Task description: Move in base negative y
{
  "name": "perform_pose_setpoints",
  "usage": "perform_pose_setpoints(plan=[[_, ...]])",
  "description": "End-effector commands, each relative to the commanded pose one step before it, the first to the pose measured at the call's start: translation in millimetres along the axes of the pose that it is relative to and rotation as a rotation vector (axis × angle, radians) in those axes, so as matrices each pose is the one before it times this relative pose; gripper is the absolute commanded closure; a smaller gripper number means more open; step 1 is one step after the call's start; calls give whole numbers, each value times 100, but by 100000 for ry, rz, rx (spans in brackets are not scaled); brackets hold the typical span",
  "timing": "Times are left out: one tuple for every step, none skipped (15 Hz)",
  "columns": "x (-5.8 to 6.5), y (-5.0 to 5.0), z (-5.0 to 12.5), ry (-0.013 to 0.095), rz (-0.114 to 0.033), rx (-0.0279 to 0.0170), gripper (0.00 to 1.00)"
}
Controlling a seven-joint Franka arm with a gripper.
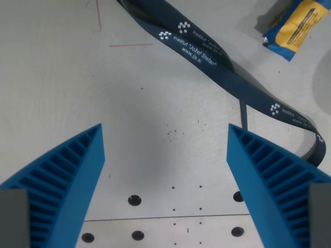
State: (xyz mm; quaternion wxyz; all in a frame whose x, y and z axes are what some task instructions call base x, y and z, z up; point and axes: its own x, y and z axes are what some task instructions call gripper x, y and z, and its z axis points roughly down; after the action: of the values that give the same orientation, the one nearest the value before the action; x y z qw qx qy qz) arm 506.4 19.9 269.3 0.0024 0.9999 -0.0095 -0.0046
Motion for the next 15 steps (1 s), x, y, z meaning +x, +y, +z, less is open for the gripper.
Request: perform_pose_setpoints(plan=[[25,501,-134,294,56,16,0],[19,500,5,0,0,0,0],[19,500,5,0,0,0,0],[21,500,7,0,0,0,0],[23,500,8,0,0,0,0],[24,500,8,0,0,0,0],[26,500,8,0,0,0,0],[26,500,7,0,0,0,0],[28,500,6,0,0,0,0],[28,500,6,0,0,0,0],[30,500,6,0,0,0,0],[31,500,5,0,0,0,0],[32,500,5,0,0,0,0],[33,500,5,0,0,0,0],[33,500,4,0,0,0,0]])
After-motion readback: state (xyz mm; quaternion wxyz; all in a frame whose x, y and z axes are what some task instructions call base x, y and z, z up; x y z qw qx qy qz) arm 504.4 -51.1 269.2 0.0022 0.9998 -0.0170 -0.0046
